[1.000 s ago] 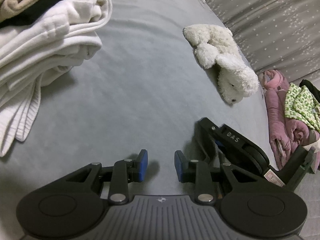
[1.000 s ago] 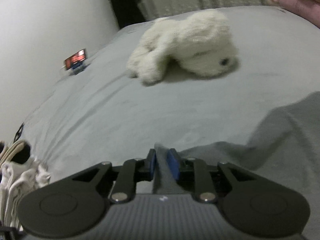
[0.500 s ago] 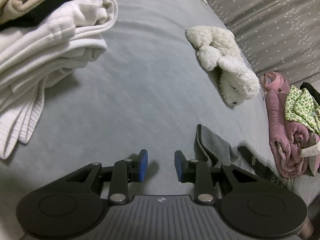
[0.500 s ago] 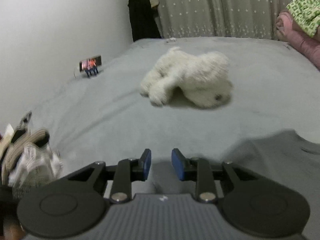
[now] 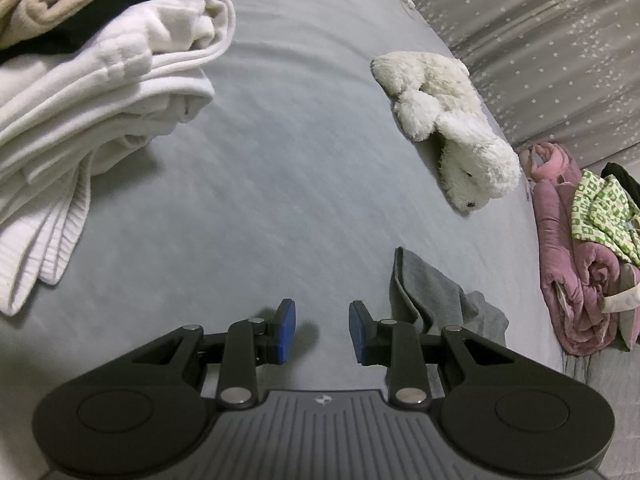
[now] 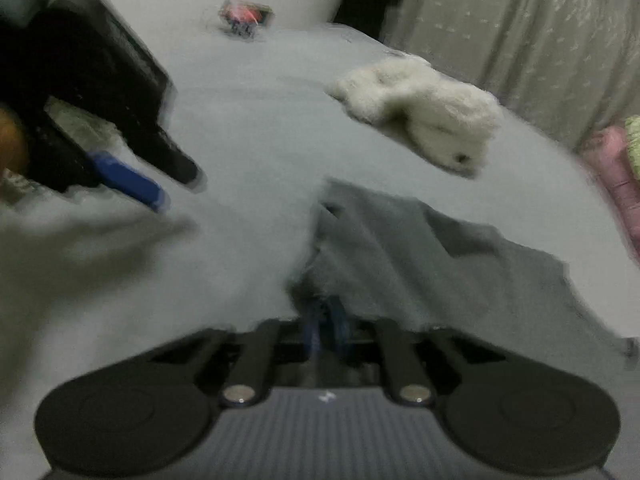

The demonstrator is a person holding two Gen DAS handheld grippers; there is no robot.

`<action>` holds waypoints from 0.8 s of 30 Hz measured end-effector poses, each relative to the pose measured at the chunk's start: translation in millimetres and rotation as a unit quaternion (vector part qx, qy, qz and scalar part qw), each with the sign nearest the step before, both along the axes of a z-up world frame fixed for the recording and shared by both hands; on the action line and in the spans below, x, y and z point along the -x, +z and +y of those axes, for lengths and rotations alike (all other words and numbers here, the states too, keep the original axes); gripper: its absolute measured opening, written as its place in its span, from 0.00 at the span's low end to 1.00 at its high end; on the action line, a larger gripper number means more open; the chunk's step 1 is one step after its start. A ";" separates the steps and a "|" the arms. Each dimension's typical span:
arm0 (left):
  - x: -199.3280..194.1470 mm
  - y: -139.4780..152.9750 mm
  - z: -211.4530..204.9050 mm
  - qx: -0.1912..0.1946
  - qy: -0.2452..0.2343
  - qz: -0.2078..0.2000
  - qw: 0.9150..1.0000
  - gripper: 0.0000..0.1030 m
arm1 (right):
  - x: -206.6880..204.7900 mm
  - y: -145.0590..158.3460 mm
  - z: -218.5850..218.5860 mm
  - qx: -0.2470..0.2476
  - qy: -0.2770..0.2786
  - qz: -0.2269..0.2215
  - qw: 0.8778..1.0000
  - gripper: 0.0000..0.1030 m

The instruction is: Fold clothes

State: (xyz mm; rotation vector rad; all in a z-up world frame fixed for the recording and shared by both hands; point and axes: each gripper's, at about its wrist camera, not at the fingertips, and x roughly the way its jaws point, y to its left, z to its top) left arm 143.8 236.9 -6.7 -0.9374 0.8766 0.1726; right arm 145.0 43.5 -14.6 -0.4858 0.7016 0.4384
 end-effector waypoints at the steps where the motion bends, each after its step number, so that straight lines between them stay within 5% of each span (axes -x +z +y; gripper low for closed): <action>1: 0.0 -0.1 0.3 0.000 0.000 0.000 1.000 0.26 | -1.6 -1.0 -2.2 -0.016 -0.008 0.006 1.000 0.06; 5: -0.7 -0.6 -0.2 0.001 -0.001 0.000 1.000 0.26 | 3.1 12.7 -15.6 -0.144 -0.004 0.050 0.988 0.05; 13: -1.4 -1.7 -2.7 -0.003 -0.004 0.003 1.000 0.26 | -8.6 7.6 -20.5 -0.152 -0.001 0.086 0.985 0.12; 19: -3.2 -2.6 -6.1 -0.009 -0.010 0.006 1.000 0.26 | -26.0 40.5 -53.8 -0.257 -0.003 0.073 0.964 0.34; 24: -5.2 -2.5 -11.9 -0.019 -0.020 0.009 1.000 0.26 | -80.3 43.5 -72.9 -0.177 -0.074 0.036 0.981 0.35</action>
